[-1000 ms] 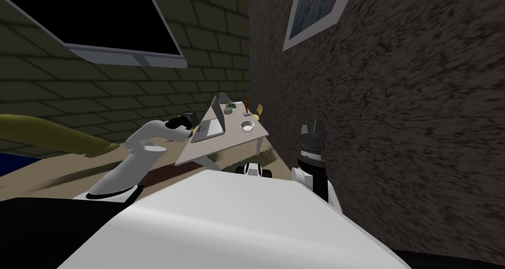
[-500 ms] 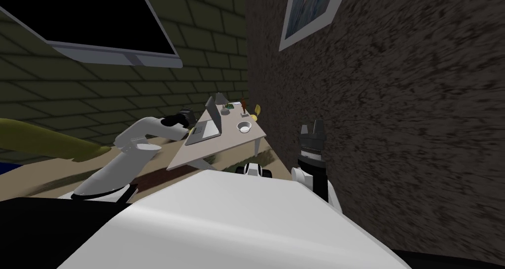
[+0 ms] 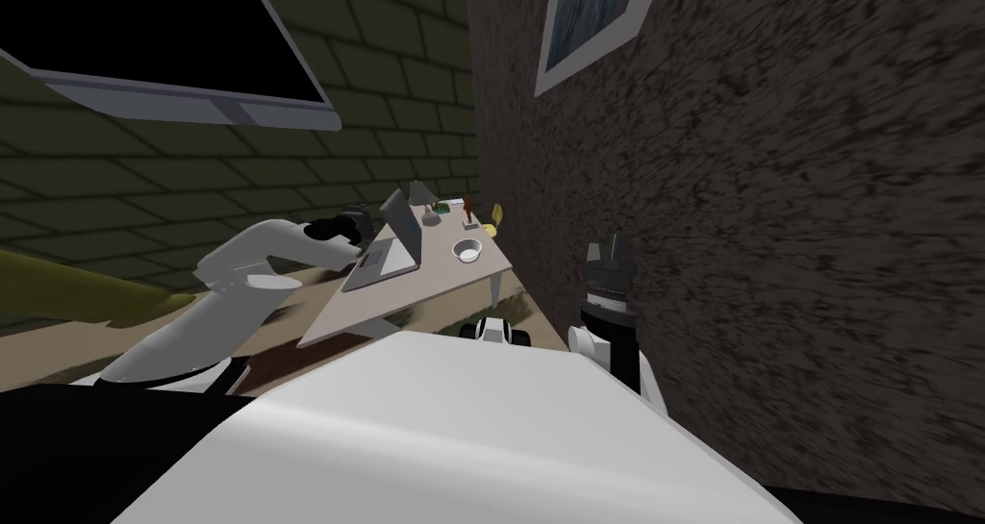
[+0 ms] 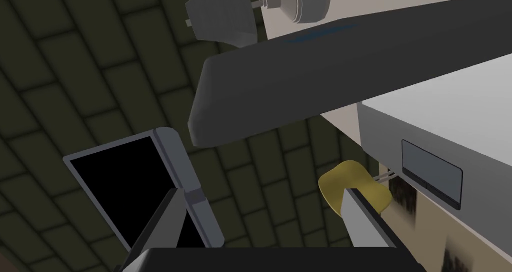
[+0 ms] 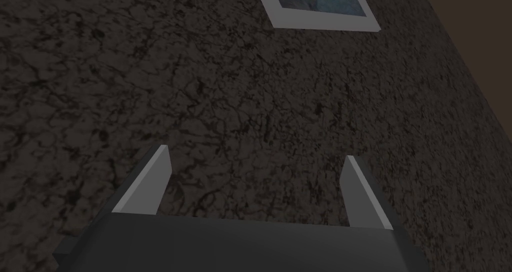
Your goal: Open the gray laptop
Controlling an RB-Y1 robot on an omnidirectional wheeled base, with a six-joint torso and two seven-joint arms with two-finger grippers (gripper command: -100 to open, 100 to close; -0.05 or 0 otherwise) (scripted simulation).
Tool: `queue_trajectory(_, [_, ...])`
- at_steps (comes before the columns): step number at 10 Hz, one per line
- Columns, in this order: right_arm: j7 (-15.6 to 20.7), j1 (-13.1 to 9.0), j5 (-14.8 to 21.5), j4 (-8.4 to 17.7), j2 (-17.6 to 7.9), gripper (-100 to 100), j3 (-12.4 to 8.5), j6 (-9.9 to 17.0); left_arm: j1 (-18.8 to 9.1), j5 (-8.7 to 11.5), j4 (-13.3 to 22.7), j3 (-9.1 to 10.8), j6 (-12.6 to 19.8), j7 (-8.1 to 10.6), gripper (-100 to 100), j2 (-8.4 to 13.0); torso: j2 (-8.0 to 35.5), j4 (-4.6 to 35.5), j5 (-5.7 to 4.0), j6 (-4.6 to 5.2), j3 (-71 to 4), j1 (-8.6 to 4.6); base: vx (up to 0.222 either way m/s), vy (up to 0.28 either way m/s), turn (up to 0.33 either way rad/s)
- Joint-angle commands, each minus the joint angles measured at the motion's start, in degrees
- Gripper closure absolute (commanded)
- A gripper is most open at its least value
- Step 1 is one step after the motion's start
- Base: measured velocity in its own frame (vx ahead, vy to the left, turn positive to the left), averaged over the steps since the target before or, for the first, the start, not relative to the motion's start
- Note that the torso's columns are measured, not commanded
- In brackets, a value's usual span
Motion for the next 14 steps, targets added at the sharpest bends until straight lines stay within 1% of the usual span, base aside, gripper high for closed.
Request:
queue_trajectory(1, [0.0, 0.0, 0.0, 0.0, 0.0, 0, 0.0, 0.0, 0.2, 1.0, -0.8, 1.08, 2.9, 0.11, -100, 2.5, 0.0, 0.0, -0.01, 0.00, 0.0, -0.01, 0.064, -0.066, -0.049])
queue_trajectory(3, [0.0, 0.0, 0.0, 0.0, 0.0, 0, 0.0, 0.0, 0.4, 1.6, -1.2, 1.77, 4.9, 0.18, -100, 4.3, -0.1, 0.0, -0.01, 0.01, 0.0, -0.03, 0.069, -0.074, -0.051])
queue_trajectory(4, [0.0, 0.0, 0.0, 0.0, 0.0, 0, 0.0, 0.0, 0.3, 1.5, -0.9, 1.52, 4.1, 0.14, -100, 3.8, 0.0, 0.0, -0.01, 0.01, 0.0, -0.04, 0.029, -0.035, -0.006])
queue_trajectory(5, [0.0, 0.0, 0.0, 0.0, 0.0, 0, 0.0, 0.0, 0.3, 1.5, -0.9, 1.54, 4.3, 0.14, -100, 3.9, 0.1, 0.0, 0.03, -0.01, 0.0, 0.11, 0.007, -0.008, 0.000])
queue_trajectory(6, [0.0, 0.0, 0.0, 0.0, 0.0, 0, 0.0, 0.0, 0.3, 1.5, -0.9, 1.54, 4.3, 0.14, 100, 3.9, 0.1, 0.0, 0.05, -0.01, 0.1, 0.16, 0.000, 0.000, 0.000])
queue_trajectory(7, [0.0, 0.0, 0.0, 0.0, 0.0, 0, 0.0, 0.0, -0.9, 2.1, 0.8, 1.98, 2.2, 1.08, 100, 1.5, 0.1, 0.0, 0.01, 0.03, 0.0, 0.08, -0.065, 0.056, 0.030])
queue_trajectory(10, [0.0, 0.0, 0.0, 0.0, 0.0, 0, 0.0, 0.0, -2.8, 3.1, 3.3, 2.67, -0.9, 2.50, 100, -2.1, 0.1, -0.1, 0.44, -0.34, 0.2, 0.69, -0.102, 0.106, 0.013])
queue_trajectory(12, [0.0, 0.0, 0.0, 0.0, 0.0, 0, 0.0, 0.0, -4.0, 3.8, 5.0, 3.13, -3.0, 3.45, 100, -4.5, 0.0, -0.1, 0.43, -0.34, 0.1, 0.58, -0.097, 0.090, 0.050])
queue_trajectory(14, [0.0, 0.0, 0.0, 0.0, 0.0, 0, 0.0, 0.0, -5.2, 4.4, 6.6, 3.59, -5.1, 4.40, 100, -6.9, -0.2, -0.2, 0.24, -0.05, -0.1, 0.29, -0.080, 0.094, 0.043])
